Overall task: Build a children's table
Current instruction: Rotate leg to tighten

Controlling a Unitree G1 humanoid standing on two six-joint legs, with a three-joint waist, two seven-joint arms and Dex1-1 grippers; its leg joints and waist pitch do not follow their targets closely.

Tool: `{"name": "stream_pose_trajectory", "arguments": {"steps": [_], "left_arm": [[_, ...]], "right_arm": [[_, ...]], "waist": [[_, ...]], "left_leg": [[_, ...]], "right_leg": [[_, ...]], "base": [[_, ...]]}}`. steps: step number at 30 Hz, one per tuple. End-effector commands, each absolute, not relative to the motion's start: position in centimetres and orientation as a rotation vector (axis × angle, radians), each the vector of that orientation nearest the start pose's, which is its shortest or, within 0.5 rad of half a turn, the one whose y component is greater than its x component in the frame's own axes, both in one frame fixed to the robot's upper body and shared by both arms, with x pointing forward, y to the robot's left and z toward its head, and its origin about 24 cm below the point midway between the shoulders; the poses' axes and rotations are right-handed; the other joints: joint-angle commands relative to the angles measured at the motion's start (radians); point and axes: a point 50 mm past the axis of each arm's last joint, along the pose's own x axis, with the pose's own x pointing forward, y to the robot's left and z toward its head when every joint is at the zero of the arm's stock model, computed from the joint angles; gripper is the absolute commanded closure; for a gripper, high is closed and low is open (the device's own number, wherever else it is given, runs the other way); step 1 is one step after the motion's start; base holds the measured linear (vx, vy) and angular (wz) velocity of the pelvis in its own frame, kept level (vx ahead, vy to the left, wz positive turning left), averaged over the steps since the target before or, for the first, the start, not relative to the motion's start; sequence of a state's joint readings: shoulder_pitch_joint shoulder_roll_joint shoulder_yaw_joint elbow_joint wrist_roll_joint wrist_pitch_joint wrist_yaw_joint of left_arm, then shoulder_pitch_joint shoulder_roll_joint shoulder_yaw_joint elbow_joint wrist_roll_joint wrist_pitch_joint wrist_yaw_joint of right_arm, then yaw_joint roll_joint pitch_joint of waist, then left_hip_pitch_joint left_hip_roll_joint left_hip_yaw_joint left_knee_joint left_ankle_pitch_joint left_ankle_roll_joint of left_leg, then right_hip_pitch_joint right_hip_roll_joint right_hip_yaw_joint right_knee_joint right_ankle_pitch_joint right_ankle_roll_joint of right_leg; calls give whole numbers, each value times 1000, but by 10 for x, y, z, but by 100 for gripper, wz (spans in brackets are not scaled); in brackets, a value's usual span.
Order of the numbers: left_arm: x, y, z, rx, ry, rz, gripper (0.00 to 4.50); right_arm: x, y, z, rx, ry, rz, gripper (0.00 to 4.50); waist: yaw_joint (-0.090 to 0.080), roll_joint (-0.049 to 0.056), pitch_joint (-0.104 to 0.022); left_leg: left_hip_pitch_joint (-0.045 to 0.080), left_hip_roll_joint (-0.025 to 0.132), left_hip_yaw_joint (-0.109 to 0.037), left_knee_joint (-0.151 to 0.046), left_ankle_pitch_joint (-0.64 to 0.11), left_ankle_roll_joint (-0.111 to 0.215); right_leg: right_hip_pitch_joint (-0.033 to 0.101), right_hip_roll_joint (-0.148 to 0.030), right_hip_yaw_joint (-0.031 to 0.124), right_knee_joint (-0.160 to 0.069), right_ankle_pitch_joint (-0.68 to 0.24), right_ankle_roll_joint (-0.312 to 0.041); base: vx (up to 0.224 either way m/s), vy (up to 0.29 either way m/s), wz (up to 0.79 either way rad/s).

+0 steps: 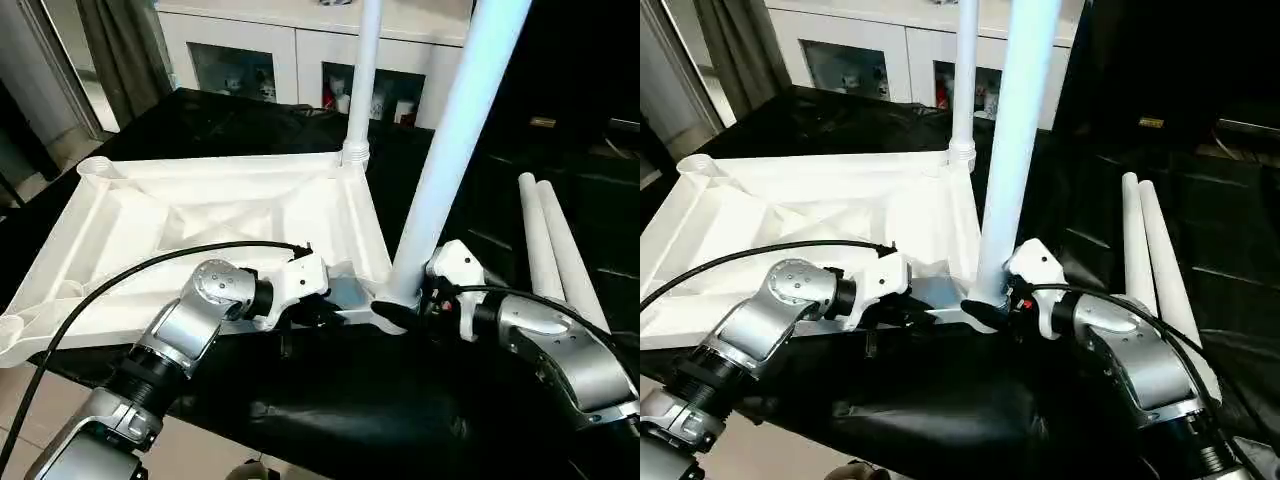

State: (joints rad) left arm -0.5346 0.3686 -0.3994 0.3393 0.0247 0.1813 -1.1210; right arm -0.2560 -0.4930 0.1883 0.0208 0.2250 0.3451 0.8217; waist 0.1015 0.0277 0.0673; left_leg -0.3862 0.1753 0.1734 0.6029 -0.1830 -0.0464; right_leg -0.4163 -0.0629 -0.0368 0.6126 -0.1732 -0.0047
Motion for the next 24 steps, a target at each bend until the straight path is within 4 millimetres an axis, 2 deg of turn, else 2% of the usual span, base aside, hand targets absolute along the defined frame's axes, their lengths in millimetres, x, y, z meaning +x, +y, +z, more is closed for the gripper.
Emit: {"name": "stream_pose_trajectory", "arguments": {"steps": [1, 4, 8, 12, 13, 15, 16, 17, 18, 20, 21, 23, 24], "left_arm": [[300, 93, 77, 507, 286, -1419, 450], [300, 93, 76, 507, 289, -1420, 450], [300, 92, 76, 502, 292, -1418, 450], [305, 93, 73, 485, 315, -1357, 450], [309, 91, 71, 461, 326, -1303, 450], [311, 90, 71, 453, 328, -1287, 450], [320, 85, 68, 427, 333, -1192, 450], [320, 85, 68, 427, 333, -1192, 450], [332, 75, 66, 395, 349, -1061, 450], [337, 71, 65, 374, 364, -999, 450], [343, 66, 64, 354, 378, -925, 450], [351, 56, 63, 315, 401, -817, 450], [353, 49, 63, 297, 406, -783, 450]], "right_arm": [[275, -164, 68, -222, 294, 936, 146], [274, -164, 66, -215, 301, 930, 169], [273, -163, 62, -192, 309, 912, 173], [278, -163, 52, -129, 317, 792, 175], [283, -164, 45, -72, 333, 692, 175], [284, -164, 43, -53, 340, 659, 175], [291, -165, 35, 22, 355, 494, 176], [291, -165, 35, 22, 355, 494, 176], [300, -165, 23, 58, 381, 293, 176], [303, -163, 19, 69, 393, 229, 176], [307, -161, 15, 83, 405, 152, 176], [313, -153, 10, 151, 419, 51, 176], [318, -148, 8, 186, 424, 0, 176]], "waist": [[4, -4, -80], [4, -4, -81], [3, -4, -79], [-3, -4, -79], [-8, -6, -77], [-9, -8, -78], [-10, -8, -76], [-12, -5, -73], [-15, -5, -73], [-17, -7, -73], [-17, -6, -71], [-15, -5, -69], [-19, -4, -67]], "left_leg": [[13, 47, -14, -62, -127, 59], [14, 47, -15, -63, -129, 58], [15, 47, -15, -63, -140, 54], [14, 45, -14, -64, -143, 46], [14, 44, -14, -65, -147, 42], [16, 43, -15, -66, -163, 31], [16, 44, -15, -68, -170, 25], [17, 41, -12, -67, -177, 22], [19, 38, -15, -68, -202, -4], [22, 37, -16, -71, -216, -19], [27, 38, -16, -73, -228, -24], [27, 37, -15, -74, -246, -20], [32, 33, -16, -74, -284, -22]], "right_leg": [[61, -74, 38, -58, -84, -252], [62, -73, 38, -57, -81, -254], [62, -74, 38, -59, -96, -253], [61, -74, 37, -60, -103, -257], [60, -74, 37, -61, -115, -256], [61, -73, 36, -65, -154, -247], [60, -73, 37, -67, -170, -239], [54, -72, 38, -72, -188, -238], [52, -75, 36, -76, -252, -224], [54, -75, 35, -80, -284, -211], [50, -73, 36, -85, -300, -199], [50, -74, 37, -89, -304, -195], [45, -77, 35, -97, -359, -189]], "base": [[0, 0, 0], [0, 0, 0], [0, 0, 0], [0, 0, 0], [0, 0, 0], [0, 0, 0], [0, 0, 0], [0, 0, 0], [0, 0, 0], [0, 0, 0], [0, 0, 0], [0, 0, 0], [0, 0, 0]]}}
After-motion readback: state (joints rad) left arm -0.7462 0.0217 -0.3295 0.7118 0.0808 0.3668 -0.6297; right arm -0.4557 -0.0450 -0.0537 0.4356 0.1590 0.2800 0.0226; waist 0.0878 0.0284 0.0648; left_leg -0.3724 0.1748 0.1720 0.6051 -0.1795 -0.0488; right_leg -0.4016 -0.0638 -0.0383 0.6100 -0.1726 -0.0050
